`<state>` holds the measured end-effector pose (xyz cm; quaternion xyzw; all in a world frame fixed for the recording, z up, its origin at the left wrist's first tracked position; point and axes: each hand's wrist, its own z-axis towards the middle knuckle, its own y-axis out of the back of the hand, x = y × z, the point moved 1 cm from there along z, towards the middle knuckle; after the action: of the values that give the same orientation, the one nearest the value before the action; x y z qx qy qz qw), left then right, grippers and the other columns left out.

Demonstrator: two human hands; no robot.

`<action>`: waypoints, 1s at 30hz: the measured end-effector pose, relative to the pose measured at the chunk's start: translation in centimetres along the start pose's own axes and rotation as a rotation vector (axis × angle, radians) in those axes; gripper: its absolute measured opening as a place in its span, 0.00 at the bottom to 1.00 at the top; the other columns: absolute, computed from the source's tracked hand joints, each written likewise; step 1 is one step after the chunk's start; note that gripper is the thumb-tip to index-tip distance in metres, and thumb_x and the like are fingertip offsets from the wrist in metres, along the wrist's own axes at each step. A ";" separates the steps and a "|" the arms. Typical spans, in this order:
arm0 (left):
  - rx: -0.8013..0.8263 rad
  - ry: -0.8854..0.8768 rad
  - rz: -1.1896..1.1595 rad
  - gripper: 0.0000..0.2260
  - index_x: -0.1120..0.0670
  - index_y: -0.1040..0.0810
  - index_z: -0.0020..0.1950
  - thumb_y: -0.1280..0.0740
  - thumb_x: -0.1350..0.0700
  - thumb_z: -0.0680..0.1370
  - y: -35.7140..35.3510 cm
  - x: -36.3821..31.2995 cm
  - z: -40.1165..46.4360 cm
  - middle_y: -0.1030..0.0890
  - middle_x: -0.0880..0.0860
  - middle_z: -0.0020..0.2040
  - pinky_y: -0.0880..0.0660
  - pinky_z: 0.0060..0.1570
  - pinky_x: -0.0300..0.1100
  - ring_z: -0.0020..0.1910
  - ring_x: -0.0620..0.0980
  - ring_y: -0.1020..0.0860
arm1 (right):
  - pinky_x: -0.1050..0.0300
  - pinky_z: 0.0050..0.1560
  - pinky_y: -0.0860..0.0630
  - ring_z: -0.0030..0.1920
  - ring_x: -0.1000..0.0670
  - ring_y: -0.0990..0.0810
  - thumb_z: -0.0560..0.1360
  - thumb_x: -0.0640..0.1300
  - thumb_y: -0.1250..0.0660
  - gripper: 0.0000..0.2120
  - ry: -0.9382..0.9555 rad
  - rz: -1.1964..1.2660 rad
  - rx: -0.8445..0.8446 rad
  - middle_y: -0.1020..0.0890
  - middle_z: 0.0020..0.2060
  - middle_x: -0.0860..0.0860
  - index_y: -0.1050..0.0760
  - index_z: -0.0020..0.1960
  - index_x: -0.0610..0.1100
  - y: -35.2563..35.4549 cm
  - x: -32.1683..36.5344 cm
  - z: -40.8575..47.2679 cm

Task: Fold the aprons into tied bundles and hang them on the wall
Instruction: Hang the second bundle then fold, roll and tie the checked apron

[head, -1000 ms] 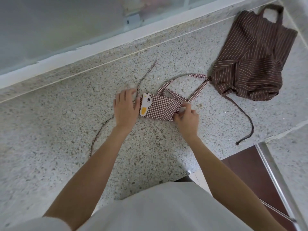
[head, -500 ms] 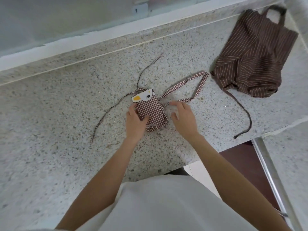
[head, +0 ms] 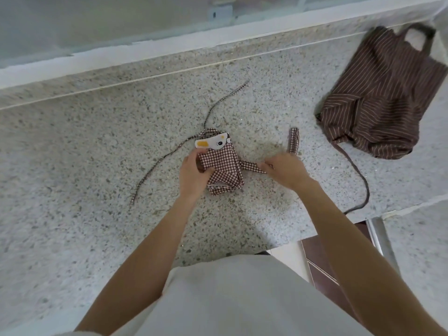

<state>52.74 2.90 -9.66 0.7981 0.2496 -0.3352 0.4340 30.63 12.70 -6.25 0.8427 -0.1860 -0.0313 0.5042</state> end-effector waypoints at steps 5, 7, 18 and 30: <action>0.033 0.017 -0.200 0.19 0.50 0.31 0.66 0.33 0.58 0.76 0.2 -0.7 -0.4 0.26 0.51 0.62 0.26 0.53 0.39 0.56 0.46 0.25 | 0.47 0.60 0.30 0.61 0.42 0.30 0.78 0.49 0.38 0.16 0.074 0.344 -0.352 0.26 0.60 0.43 0.27 0.63 0.42 -0.3 3.6 -0.1; 0.076 0.024 -0.289 0.24 0.51 0.32 0.66 0.32 0.66 0.72 0.3 -0.8 -0.7 0.27 0.51 0.61 0.24 0.51 0.39 0.55 0.44 0.25 | 0.49 0.57 0.28 0.60 0.44 0.30 0.77 0.50 0.36 0.18 0.168 0.445 -0.256 0.29 0.62 0.44 0.29 0.64 0.45 -0.6 6.0 0.7; 0.081 0.107 -0.125 0.28 0.52 0.33 0.67 0.30 0.64 0.69 -1.2 -1.0 -0.7 0.23 0.51 0.59 0.25 0.55 0.47 0.56 0.49 0.24 | 0.47 0.58 0.27 0.58 0.43 0.29 0.72 0.45 0.30 0.29 0.117 0.503 0.053 0.32 0.61 0.43 0.36 0.70 0.53 -1.3 5.6 2.3; -0.104 -0.390 0.268 0.21 0.57 0.24 0.60 0.30 0.69 0.68 0.2 -3.2 -1.4 0.25 0.58 0.56 0.25 0.48 0.47 0.54 0.57 0.25 | 0.53 0.51 0.36 0.49 0.44 0.27 0.62 0.44 0.23 0.20 0.140 0.044 -0.672 0.20 0.45 0.47 0.24 0.52 0.43 -1.5 6.8 0.5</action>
<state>51.29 3.62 -6.62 0.7210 0.0699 -0.4089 0.5550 37.24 10.62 -6.89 0.6253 -0.1485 -0.0219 0.7658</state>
